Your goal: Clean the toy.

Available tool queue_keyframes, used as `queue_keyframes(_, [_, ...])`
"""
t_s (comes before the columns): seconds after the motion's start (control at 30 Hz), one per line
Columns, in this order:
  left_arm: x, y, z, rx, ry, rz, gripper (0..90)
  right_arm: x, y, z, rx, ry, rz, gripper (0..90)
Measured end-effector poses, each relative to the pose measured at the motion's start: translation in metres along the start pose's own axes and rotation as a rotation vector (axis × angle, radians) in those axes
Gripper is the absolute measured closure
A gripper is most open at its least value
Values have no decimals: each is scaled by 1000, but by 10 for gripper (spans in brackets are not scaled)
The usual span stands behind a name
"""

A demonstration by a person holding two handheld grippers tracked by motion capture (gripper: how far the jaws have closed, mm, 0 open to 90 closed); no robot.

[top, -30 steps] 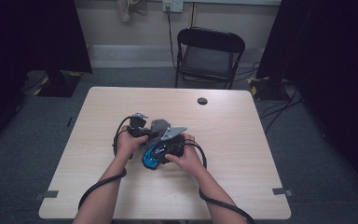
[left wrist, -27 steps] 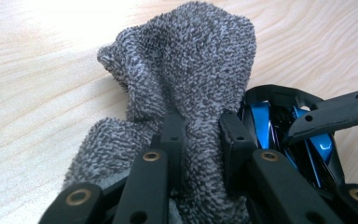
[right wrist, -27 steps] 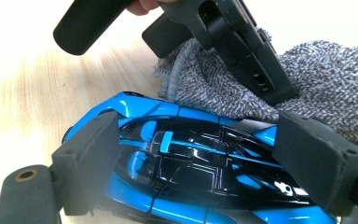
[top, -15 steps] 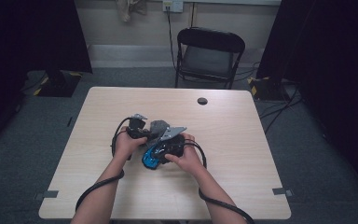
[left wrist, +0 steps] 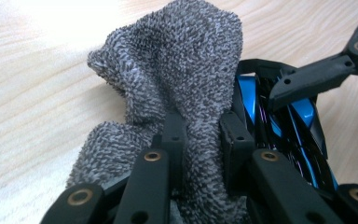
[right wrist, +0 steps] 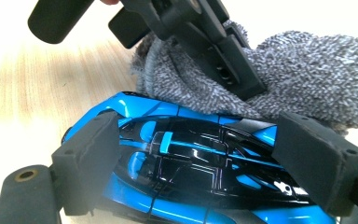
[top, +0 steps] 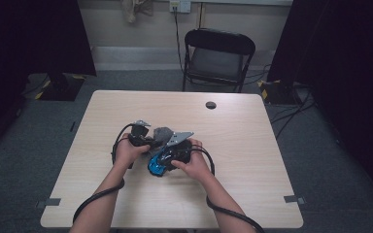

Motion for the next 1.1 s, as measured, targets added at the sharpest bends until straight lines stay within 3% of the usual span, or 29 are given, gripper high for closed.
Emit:
queue_keyframes(0.7, [-21,25,0,-16,-16,-38,751,0,0,-2,-2,-1,6,144])
queue_keyframes(1.1, [-35,37,-1,-28,-8,-21,751,1,-1,-4,-1,0,8,144])
Point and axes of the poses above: each handheld gripper's, and its own axes: y roughly backward along the jaws, x roughly out of its top, z roughly to its right, the point moved 7 cm from there along -y, roughly forward along the jaws, and after that the axes turned 7 degrees about y, right-handed, at the moved point
